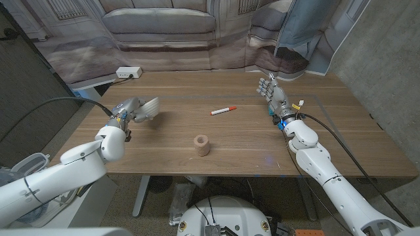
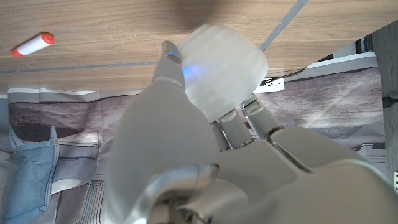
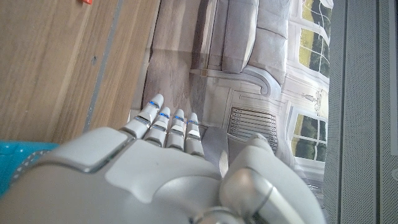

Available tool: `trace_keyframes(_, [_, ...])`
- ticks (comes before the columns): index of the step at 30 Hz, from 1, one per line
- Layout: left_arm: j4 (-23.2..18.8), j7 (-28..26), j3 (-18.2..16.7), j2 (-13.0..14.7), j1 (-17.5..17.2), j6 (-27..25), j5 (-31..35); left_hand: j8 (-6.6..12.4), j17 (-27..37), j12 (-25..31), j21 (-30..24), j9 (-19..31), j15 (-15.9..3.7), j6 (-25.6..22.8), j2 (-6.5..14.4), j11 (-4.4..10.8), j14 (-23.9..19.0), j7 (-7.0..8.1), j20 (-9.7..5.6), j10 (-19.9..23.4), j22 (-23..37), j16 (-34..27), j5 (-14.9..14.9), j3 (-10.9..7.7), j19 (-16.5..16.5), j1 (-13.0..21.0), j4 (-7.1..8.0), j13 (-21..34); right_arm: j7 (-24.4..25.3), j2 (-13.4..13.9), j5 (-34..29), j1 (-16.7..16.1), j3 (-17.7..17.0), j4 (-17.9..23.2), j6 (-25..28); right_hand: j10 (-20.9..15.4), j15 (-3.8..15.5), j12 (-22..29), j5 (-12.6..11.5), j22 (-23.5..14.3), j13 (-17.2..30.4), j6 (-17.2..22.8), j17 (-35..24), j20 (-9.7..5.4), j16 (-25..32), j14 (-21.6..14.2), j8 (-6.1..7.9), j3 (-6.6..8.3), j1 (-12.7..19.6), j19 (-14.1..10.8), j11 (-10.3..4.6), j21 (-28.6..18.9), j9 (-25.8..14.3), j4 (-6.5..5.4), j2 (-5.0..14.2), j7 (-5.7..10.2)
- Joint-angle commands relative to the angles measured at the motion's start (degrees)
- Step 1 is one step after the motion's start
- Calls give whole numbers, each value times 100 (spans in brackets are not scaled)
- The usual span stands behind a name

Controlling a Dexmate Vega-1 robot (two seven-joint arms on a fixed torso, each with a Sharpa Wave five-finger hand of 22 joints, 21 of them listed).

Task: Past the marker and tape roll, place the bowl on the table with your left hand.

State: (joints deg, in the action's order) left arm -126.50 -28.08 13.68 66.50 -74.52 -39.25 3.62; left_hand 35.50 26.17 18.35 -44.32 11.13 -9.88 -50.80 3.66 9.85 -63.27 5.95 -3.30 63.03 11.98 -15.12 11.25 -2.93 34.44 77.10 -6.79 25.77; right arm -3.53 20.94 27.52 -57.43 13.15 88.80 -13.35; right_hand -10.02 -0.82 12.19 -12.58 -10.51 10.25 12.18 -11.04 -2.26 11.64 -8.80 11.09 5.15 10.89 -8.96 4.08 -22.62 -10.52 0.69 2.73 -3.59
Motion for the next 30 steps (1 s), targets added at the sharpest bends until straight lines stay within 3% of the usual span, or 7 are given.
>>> trace_keyframes(1, [-171,-20,-95,83,-186,-172,-1,241,217,16,-62,393,-356,-778,227,153,-232,-225,-563,187,1,-20,21,-94,-27,189,66,538,68,-18,27,-19,-14,-13,-67,-44,5,-20,-4,-26,32,30,-35,-186,-2,-41,10,-18,14,-56,0,25,-13,-3,48,-27])
trace_keyframes(30, [-718,-219,-666,118,-1075,-745,-68,267,277,-28,-146,382,-358,-782,214,142,-250,-220,-560,212,-21,29,15,-117,-78,182,65,546,63,25,71,-104,-14,50,-114,-39,-6,-24,-5,-28,32,28,-35,-184,-3,-49,8,-29,9,-72,-11,60,-13,2,51,-30])
